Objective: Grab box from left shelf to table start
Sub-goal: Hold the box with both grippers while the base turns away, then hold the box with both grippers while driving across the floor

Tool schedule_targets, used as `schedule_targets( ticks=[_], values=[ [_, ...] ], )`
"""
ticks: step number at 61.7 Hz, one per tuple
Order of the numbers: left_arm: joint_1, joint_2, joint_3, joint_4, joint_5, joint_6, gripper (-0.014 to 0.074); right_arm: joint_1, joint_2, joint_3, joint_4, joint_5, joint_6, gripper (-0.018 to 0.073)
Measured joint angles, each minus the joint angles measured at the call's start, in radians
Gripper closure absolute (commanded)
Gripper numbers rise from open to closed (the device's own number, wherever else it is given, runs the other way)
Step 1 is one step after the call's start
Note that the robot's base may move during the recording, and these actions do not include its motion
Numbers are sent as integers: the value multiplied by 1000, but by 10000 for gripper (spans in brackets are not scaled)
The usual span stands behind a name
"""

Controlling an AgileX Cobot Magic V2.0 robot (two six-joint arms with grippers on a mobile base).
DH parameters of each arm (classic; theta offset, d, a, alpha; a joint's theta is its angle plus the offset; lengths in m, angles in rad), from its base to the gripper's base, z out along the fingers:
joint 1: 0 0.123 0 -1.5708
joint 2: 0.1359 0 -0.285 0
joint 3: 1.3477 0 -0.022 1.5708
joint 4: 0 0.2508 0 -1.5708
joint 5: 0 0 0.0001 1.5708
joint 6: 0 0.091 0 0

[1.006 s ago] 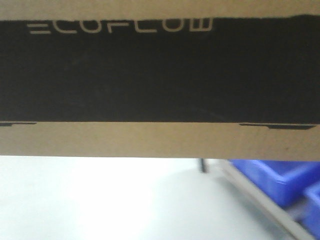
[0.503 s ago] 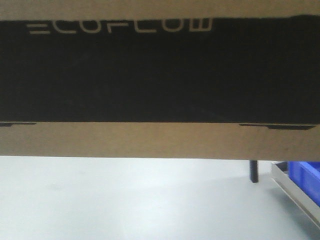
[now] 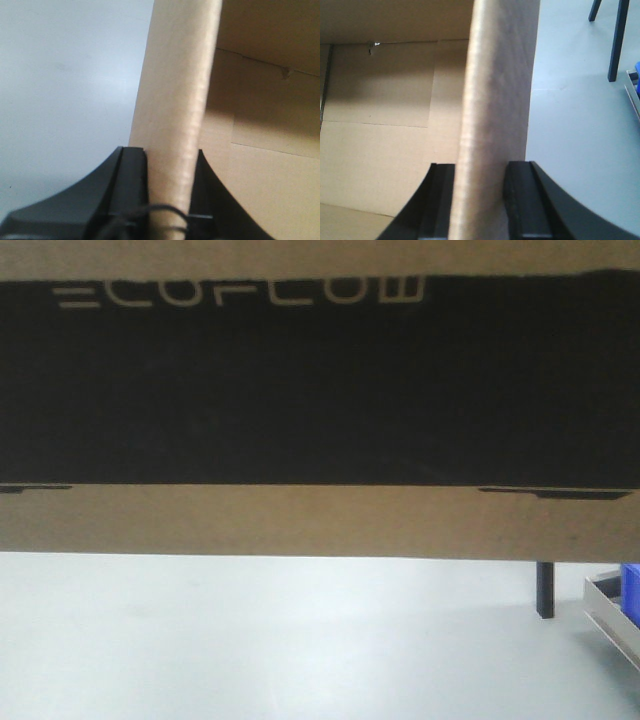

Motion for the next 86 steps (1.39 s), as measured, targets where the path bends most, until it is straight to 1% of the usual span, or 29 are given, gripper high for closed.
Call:
schedule_targets(
  ticks=[41, 58, 86],
  values=[
    [0, -2, 0, 9, 0, 0, 682, 0, 0, 0, 0, 1, 0, 533],
    [0, -4, 0, 3, 45, 0, 682, 0, 0, 0, 2, 13, 0, 533],
    [0, -61, 0, 9, 74, 0, 682, 0, 0, 0, 21, 16, 0, 533]
  ],
)
